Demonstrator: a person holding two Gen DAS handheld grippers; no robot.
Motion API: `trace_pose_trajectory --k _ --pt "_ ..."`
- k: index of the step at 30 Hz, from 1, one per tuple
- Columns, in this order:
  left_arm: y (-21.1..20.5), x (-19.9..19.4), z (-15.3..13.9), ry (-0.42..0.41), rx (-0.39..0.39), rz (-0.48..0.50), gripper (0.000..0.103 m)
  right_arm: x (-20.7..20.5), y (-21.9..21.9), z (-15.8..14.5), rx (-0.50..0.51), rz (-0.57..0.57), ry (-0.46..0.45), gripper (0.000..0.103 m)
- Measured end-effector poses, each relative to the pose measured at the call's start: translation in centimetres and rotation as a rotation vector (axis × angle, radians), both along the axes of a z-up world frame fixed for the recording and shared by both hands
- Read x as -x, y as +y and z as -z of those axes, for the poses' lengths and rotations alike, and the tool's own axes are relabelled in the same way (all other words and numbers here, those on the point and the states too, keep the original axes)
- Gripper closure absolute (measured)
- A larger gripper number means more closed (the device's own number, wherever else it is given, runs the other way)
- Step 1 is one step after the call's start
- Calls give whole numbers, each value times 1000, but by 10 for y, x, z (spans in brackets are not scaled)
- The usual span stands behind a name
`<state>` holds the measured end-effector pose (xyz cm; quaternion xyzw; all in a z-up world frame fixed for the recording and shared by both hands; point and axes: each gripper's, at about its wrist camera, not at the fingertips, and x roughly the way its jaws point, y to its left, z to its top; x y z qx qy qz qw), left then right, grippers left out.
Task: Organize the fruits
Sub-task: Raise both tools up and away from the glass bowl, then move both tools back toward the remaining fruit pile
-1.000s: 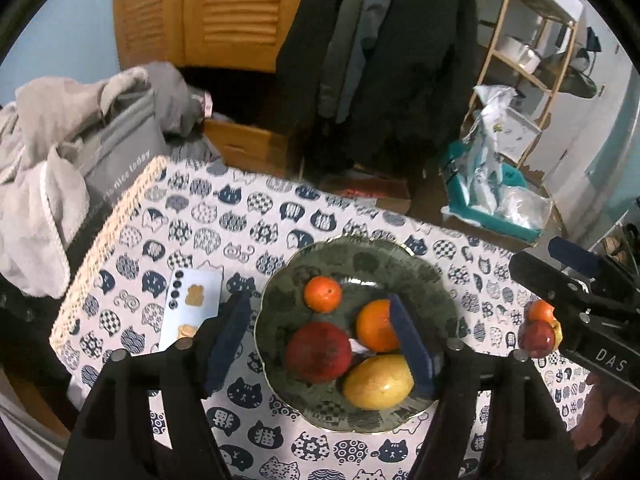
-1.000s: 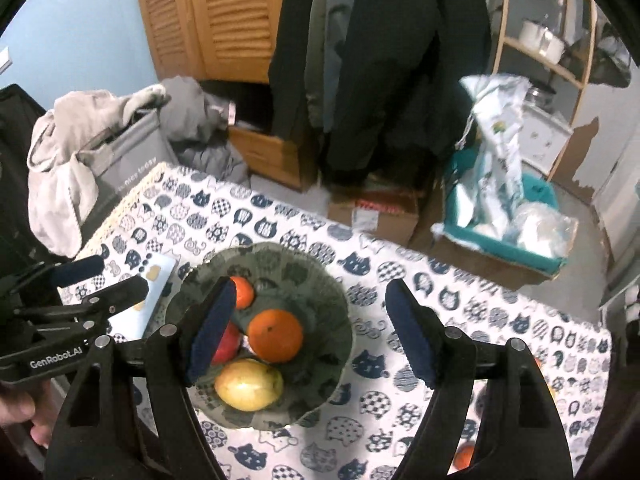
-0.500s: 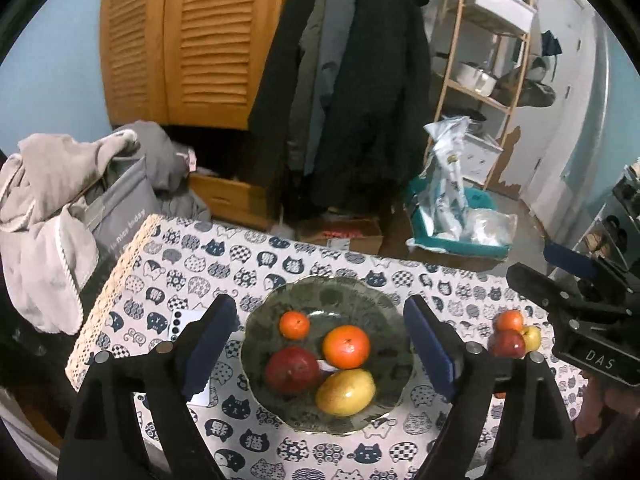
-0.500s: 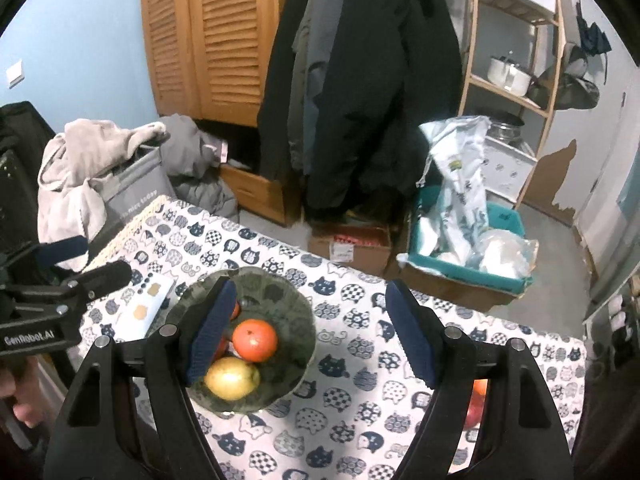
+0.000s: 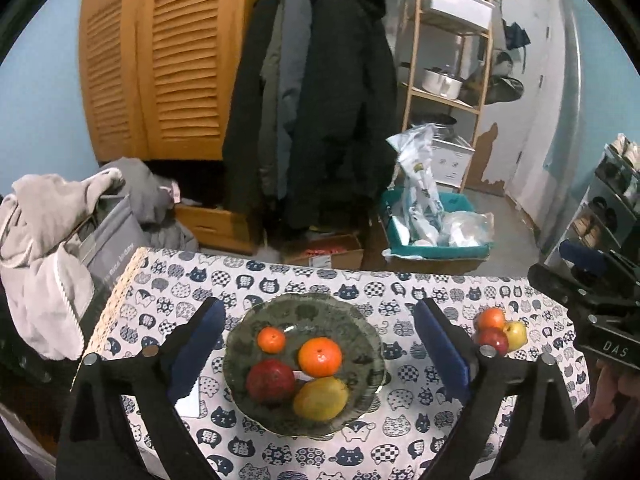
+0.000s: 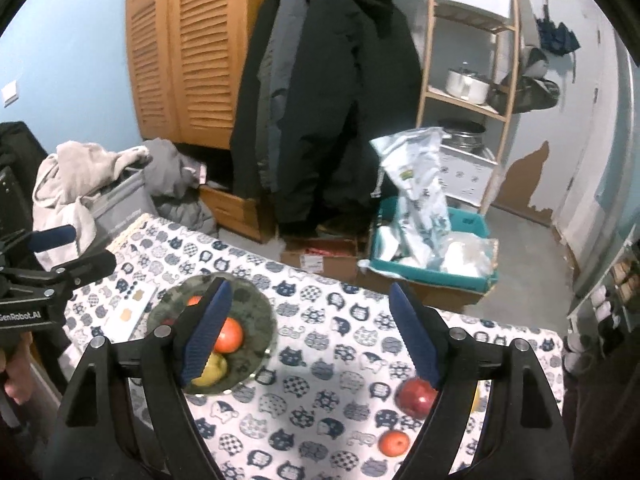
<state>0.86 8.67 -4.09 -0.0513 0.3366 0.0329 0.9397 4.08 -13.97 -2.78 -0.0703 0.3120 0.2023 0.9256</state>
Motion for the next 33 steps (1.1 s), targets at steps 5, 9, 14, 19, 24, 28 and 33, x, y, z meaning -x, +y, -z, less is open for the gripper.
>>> trace_pose_trajectory --k 5,9,14,19,24,28,33 --pt "-21 1 -7 -19 -22 38 2 4 -26 -2 1 47 -16 20" --pt "-37 -2 -10 -21 -23 67 2 7 -51 -3 2 94 -30 17" --pt "-61 -5 -12 -17 -30 108 2 8 -89 -1 -14 164 -29 15" --pt "-86 -11 -12 -1 -40 149 1 9 -119 4 -12 223 -18 15" --pt "-111 -16 -13 5 -51 187 1 12 -147 7 -25 271 -12 15" --pt "-128 -20 -13 12 -55 212 1 14 -165 10 -32 300 -8 15" --pt "-147 -24 -10 29 -48 240 1 17 -181 14 -29 333 -4 15"
